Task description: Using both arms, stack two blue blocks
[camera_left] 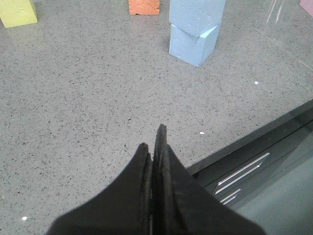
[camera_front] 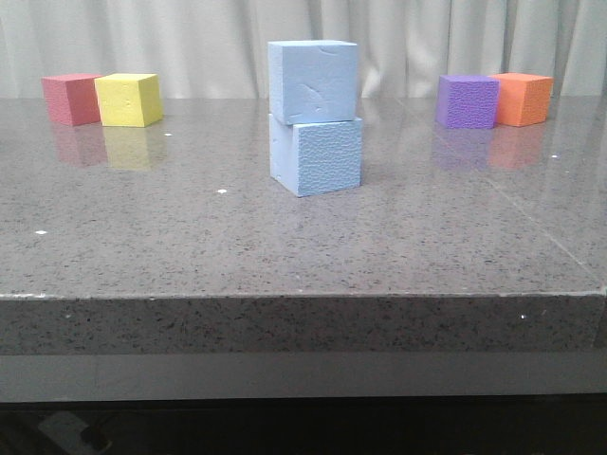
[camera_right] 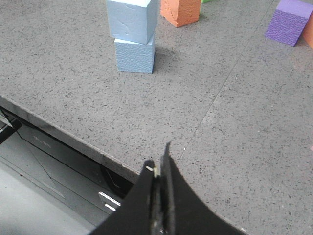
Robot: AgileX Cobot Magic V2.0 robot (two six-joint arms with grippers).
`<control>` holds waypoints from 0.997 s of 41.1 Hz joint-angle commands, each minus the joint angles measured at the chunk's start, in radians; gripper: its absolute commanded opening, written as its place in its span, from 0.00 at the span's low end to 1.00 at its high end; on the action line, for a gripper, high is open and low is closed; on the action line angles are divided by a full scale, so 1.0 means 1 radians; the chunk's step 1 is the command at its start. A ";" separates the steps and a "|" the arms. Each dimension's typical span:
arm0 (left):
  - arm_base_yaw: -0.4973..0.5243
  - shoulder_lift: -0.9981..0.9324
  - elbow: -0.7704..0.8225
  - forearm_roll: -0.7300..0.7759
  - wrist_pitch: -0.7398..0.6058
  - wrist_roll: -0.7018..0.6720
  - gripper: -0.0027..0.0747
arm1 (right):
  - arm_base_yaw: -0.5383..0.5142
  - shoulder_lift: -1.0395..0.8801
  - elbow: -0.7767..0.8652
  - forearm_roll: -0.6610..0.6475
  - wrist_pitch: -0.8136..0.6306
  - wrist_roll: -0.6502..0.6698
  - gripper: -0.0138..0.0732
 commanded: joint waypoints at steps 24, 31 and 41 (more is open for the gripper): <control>0.454 -0.496 0.530 -0.064 -0.621 -0.007 0.01 | -0.002 0.005 -0.024 -0.014 -0.074 -0.008 0.01; 0.483 -0.553 0.687 -0.066 -0.825 -0.007 0.01 | -0.002 0.005 -0.024 -0.014 -0.074 -0.008 0.01; 0.485 -0.553 0.710 -0.049 -0.837 -0.007 0.01 | -0.002 0.005 -0.024 -0.014 -0.074 -0.008 0.01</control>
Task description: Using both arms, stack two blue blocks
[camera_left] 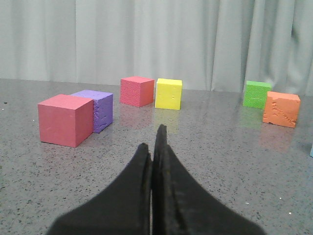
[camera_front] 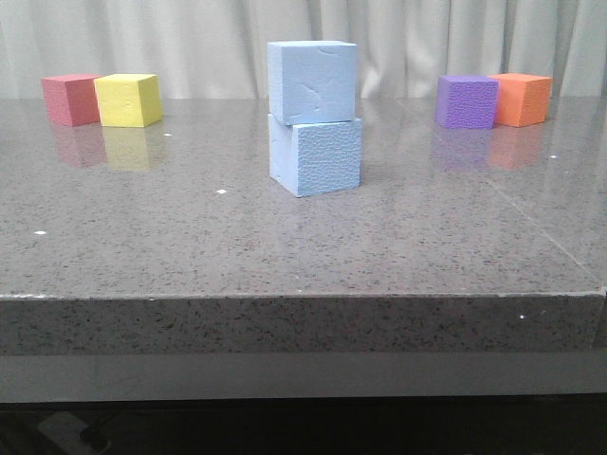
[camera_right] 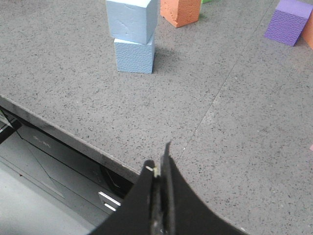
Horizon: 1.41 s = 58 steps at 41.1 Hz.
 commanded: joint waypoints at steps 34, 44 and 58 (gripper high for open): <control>0.003 -0.017 0.002 0.002 -0.086 -0.006 0.01 | -0.002 0.004 -0.021 -0.012 -0.081 -0.008 0.01; 0.003 -0.017 0.002 0.002 -0.086 -0.006 0.01 | -0.186 -0.175 0.174 -0.042 -0.247 -0.008 0.01; 0.003 -0.017 0.002 0.002 -0.086 -0.006 0.01 | -0.440 -0.445 0.619 -0.003 -0.705 -0.008 0.01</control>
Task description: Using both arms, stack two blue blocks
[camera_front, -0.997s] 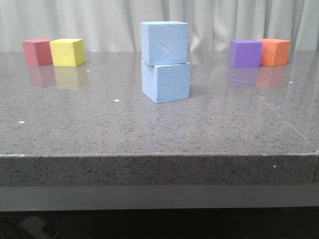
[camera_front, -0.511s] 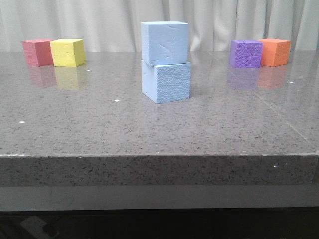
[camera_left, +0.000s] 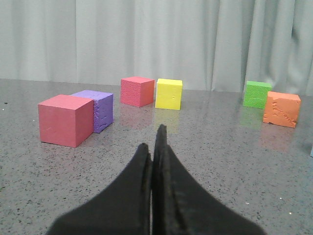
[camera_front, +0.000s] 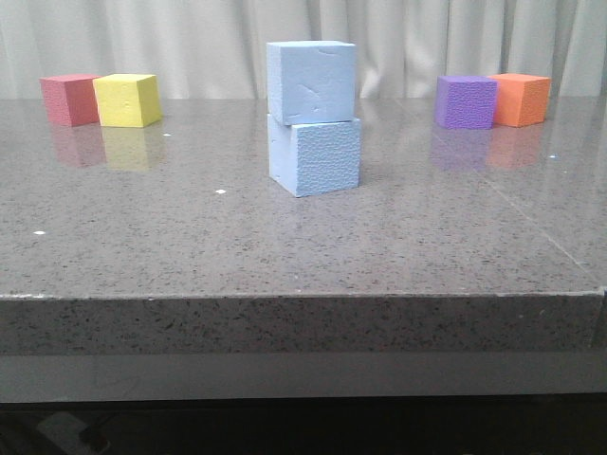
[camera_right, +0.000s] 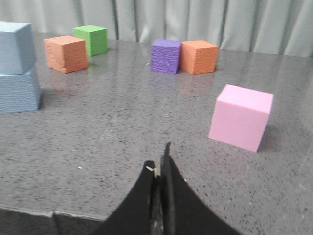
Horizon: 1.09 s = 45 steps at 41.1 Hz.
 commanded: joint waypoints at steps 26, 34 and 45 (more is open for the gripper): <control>0.003 -0.017 0.002 0.000 -0.086 -0.006 0.01 | -0.073 -0.036 0.102 0.075 -0.233 -0.008 0.01; 0.003 -0.017 0.002 0.000 -0.086 -0.006 0.01 | -0.087 -0.036 0.102 0.075 -0.233 -0.008 0.01; 0.003 -0.017 0.002 0.000 -0.086 -0.006 0.01 | -0.085 -0.036 0.102 0.075 -0.233 -0.008 0.01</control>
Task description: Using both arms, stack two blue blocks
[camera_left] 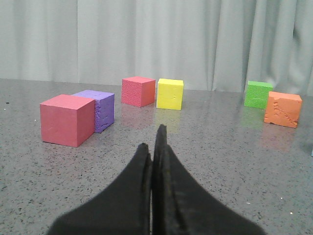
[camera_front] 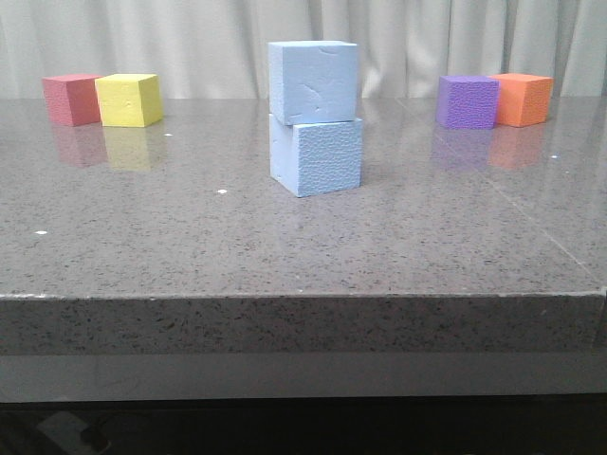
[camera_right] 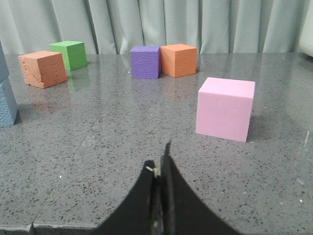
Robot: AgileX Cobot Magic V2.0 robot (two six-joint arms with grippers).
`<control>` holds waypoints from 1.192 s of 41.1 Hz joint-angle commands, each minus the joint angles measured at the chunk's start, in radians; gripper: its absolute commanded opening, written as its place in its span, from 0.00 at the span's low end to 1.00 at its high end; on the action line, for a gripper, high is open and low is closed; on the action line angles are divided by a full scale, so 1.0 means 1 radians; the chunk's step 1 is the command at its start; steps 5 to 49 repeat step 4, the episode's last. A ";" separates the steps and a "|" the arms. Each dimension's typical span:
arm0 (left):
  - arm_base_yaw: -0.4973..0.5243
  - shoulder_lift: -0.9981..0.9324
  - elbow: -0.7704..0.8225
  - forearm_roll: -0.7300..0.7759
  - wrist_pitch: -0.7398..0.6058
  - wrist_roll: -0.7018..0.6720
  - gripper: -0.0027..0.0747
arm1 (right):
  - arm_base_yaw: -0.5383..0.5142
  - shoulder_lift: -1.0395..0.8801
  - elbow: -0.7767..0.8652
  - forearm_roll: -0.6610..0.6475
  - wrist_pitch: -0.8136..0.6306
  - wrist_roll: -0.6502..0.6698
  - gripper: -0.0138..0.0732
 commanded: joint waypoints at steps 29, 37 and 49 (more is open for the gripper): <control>0.001 -0.017 0.002 0.000 -0.086 -0.006 0.01 | -0.005 -0.017 -0.006 0.003 -0.092 -0.008 0.01; 0.001 -0.017 0.002 0.000 -0.086 -0.006 0.01 | -0.005 -0.017 -0.006 0.003 -0.092 -0.008 0.01; 0.001 -0.017 0.002 0.000 -0.086 -0.006 0.01 | -0.005 -0.017 -0.006 0.003 -0.092 -0.008 0.01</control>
